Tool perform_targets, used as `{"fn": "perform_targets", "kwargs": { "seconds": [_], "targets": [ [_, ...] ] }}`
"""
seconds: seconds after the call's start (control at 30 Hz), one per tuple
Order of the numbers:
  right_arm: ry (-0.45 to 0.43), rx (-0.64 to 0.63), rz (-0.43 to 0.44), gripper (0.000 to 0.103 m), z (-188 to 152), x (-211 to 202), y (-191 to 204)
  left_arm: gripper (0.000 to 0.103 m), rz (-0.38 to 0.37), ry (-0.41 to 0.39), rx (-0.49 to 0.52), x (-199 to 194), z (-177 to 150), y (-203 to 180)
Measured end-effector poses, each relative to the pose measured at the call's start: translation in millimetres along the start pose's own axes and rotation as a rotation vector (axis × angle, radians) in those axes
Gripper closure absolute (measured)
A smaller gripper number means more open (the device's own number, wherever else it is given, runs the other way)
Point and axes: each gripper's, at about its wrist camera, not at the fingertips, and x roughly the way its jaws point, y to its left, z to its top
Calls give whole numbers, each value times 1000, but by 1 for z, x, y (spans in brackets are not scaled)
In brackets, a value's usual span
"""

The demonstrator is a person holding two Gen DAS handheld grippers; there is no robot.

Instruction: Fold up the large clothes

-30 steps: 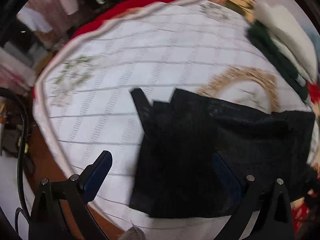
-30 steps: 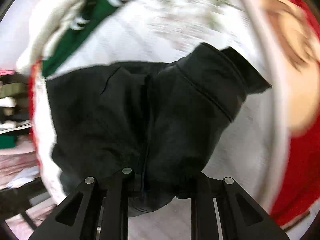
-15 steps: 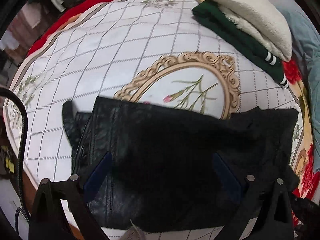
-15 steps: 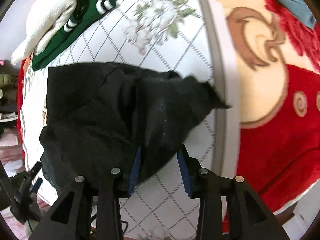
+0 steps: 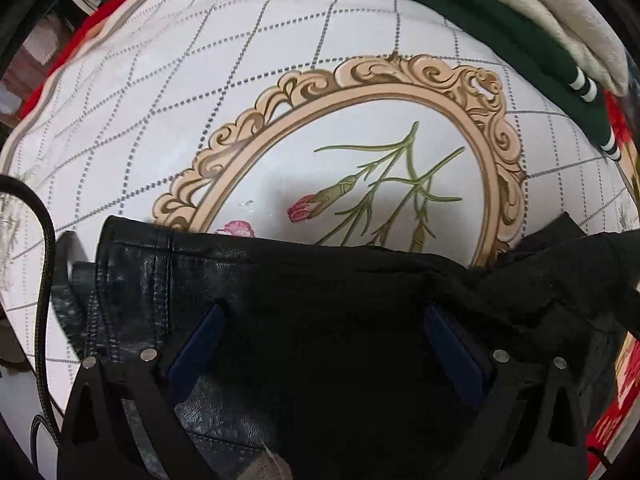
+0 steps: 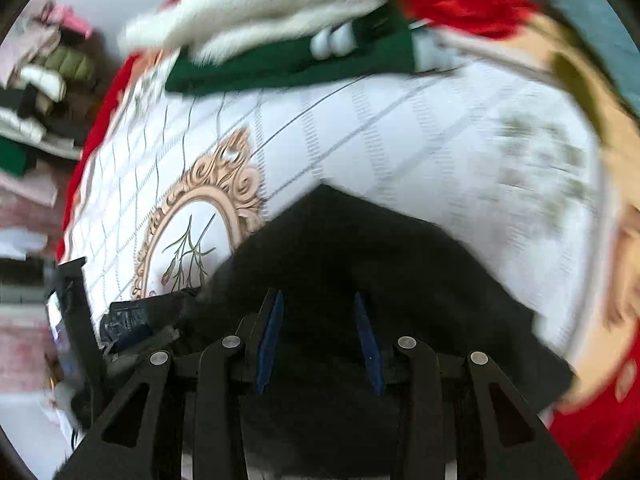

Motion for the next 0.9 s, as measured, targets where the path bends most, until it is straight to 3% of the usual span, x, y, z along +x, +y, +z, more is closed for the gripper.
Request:
{"fn": "perform_targets", "kwargs": {
  "seconds": [0.07, 0.13, 0.23, 0.33, 0.43, 0.5, 0.6, 0.7, 0.77, 0.8, 0.83, 0.9],
  "targets": [
    [59, -12, -70, 64, 9, 36, 3, 0, 11, -15, 6, -4, -1, 4],
    [81, 10, -67, 64, 19, 50, -1, 0, 5, -23, -20, -18, -6, 18],
    [112, 27, -23, 64, 23, 38, -8, 1, -13, -57, -120, -51, -19, 60],
    [64, 31, 22, 64, 13, 4, -20, 1, 7, -106, -252, -81, -32, 113],
    [-20, 33, 67, 60, 1, -27, -29, 1, -3, -116, -351, -84, -35, 153],
    [-77, 26, 82, 46, -9, -44, -34, 3, -33, -110, -365, -74, -29, 163],
    [-97, 43, 101, 46, -10, -53, -39, 3, -75, -116, -334, -53, -9, 155],
    [-52, 82, 106, 46, -7, -45, -46, 3, -86, -70, -245, -30, 9, 139],
    [-30, 88, 102, 46, -8, -32, -42, 19, -38, -88, -147, -23, 16, 119],
    [-24, 83, 97, 46, -8, -28, -43, 56, 1, -104, -103, -23, 16, 111],
    [-22, 82, 94, 46, -10, -27, -43, 68, -3, -110, -76, -24, 16, 105],
    [-12, 76, 92, 46, -12, -24, -43, 97, 82, -183, -45, -39, 9, 98]
  ]
}}
